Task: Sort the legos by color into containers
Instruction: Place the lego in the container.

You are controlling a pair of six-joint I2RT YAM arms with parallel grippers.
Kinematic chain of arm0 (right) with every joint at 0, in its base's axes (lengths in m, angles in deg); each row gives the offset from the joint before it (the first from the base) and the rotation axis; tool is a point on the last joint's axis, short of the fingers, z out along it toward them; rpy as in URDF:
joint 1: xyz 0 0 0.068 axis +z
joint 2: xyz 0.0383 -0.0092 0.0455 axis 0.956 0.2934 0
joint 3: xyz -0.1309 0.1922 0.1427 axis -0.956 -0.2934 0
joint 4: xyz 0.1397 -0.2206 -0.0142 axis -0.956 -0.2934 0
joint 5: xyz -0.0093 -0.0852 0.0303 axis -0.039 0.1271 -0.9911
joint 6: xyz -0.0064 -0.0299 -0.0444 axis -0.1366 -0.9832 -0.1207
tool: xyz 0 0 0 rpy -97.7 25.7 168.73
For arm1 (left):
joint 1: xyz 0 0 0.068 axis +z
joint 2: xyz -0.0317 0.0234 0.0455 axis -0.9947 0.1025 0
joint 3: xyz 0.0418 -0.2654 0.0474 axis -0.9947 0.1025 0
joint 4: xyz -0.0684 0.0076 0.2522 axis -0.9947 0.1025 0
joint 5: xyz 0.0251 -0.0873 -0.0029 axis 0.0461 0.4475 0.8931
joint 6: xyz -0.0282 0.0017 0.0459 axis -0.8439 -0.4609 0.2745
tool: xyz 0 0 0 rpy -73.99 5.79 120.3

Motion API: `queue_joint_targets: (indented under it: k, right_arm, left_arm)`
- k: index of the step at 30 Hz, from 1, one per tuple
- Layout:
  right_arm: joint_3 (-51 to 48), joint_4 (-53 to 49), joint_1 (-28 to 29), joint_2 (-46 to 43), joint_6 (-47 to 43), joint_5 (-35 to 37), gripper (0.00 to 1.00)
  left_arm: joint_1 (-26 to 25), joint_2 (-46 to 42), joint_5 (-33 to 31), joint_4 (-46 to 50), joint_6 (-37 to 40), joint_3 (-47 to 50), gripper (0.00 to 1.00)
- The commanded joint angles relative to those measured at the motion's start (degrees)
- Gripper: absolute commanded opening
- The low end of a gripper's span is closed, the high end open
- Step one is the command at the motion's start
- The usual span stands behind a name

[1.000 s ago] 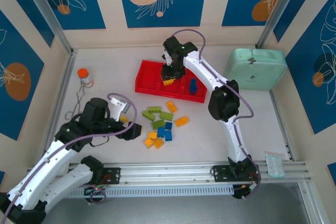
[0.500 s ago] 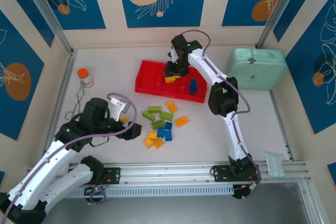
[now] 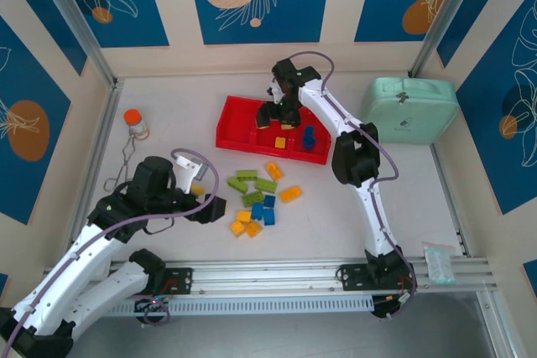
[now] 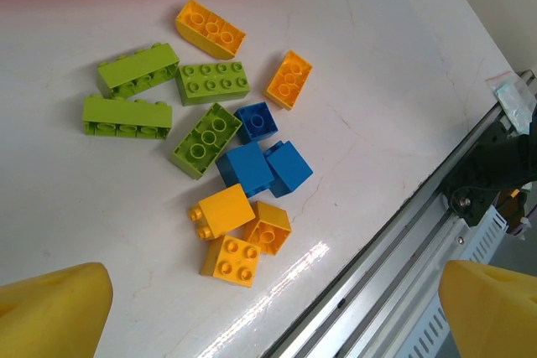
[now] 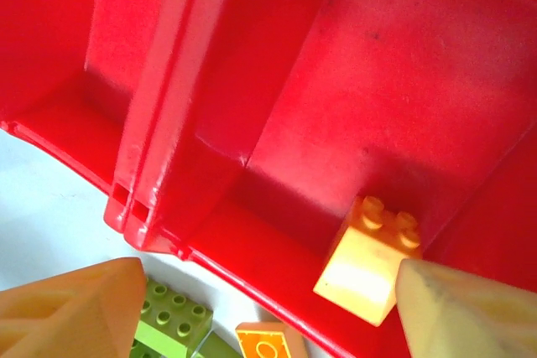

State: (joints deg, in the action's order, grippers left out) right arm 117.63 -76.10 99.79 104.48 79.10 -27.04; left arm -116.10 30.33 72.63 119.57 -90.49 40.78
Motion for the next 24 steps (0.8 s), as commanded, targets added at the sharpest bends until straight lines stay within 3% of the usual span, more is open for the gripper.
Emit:
queue_joint_targets:
  k: [1,7,13,24]
  right_arm:
    - [-1.05,-6.30,1.34,-6.47,1.61,4.88,0.89]
    - [-17.14,-4.77,2.96,-19.59,7.05,11.58,0.99]
    - [-33.81,-1.07,6.85,-31.92,5.67,10.93,0.99]
    - [-55.52,4.10,13.36,-35.83,5.37,11.68,0.99]
  left_arm:
    - [0.33,-0.32,-1.19,-0.11,-0.45,-0.21,0.99]
    - [0.31,-0.32,-1.52,0.02,-0.56,-0.12,0.99]
    - [0.26,-0.41,-1.12,-0.01,-0.63,-0.12,0.99]
    - [0.25,-0.49,-0.24,-0.35,-0.68,0.01,0.99]
